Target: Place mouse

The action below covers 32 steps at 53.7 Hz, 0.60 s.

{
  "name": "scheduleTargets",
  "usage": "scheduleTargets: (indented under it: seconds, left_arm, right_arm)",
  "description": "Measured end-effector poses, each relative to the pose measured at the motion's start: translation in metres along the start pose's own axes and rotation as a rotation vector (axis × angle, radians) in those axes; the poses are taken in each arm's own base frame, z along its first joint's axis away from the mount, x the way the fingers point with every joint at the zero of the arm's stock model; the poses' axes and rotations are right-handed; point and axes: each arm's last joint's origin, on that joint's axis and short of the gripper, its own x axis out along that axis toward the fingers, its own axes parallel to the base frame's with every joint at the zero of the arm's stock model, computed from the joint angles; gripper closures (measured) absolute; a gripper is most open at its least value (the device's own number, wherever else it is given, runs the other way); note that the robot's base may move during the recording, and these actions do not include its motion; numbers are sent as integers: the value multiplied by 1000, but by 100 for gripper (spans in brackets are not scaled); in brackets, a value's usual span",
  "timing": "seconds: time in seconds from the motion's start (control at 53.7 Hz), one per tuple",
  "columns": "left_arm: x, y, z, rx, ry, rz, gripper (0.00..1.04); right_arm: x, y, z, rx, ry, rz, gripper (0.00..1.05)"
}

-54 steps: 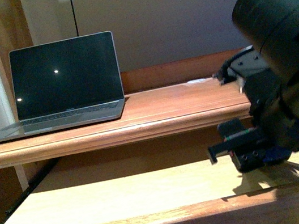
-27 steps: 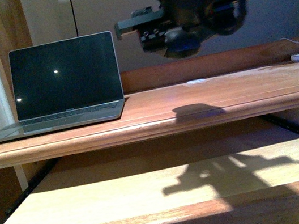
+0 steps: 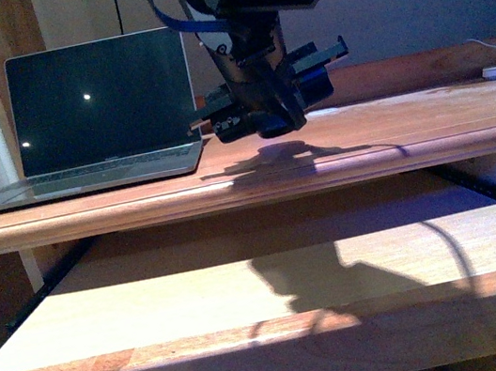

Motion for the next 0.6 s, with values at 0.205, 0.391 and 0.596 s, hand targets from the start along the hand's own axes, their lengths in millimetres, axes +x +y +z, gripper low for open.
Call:
scheduleTargets:
  seconds: [0.205, 0.391, 0.596]
  left_arm:
    - [0, 0, 0, 0, 0, 0, 8]
    - [0, 0, 0, 0, 0, 0, 8]
    - [0, 0, 0, 0, 0, 0, 8]
  right_arm:
    - [14, 11, -12, 5, 16, 6, 49]
    - [17, 8, -11, 75, -12, 14, 19]
    - [17, -10, -10, 195, -64, 78, 7]
